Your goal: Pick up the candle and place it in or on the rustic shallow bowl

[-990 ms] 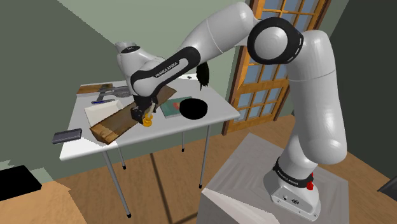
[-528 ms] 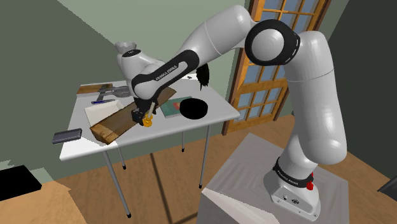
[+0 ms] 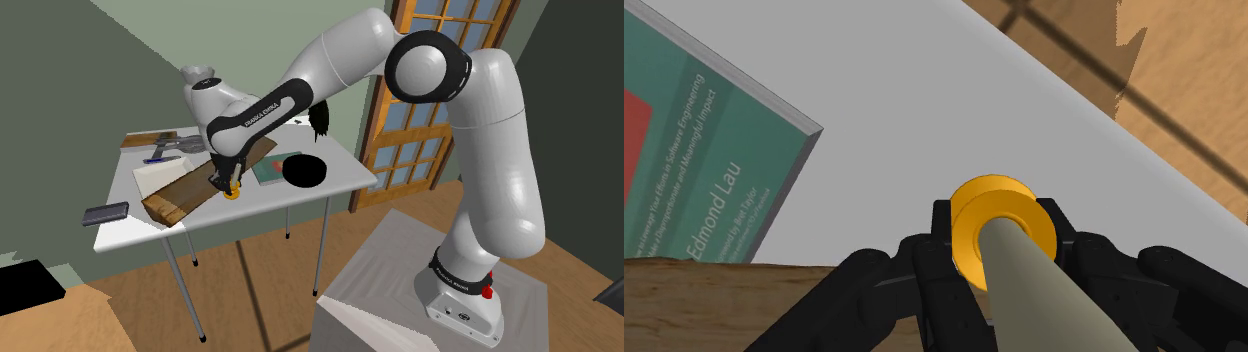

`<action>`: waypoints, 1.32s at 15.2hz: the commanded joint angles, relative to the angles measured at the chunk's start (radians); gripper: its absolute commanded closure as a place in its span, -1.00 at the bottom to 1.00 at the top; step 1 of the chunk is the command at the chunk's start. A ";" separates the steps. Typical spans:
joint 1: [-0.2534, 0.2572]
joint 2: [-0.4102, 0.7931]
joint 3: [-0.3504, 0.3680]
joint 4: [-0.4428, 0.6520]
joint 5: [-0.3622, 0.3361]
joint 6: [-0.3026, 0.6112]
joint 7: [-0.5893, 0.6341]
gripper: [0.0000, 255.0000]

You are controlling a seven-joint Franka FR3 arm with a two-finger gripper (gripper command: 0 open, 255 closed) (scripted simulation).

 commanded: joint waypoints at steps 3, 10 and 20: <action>0.000 0.000 0.000 0.000 0.000 0.000 0.000 1.00; -0.003 -0.041 0.006 0.020 0.013 -0.060 -0.014 1.00; -0.005 -0.096 0.015 0.073 0.031 -0.167 -0.037 1.00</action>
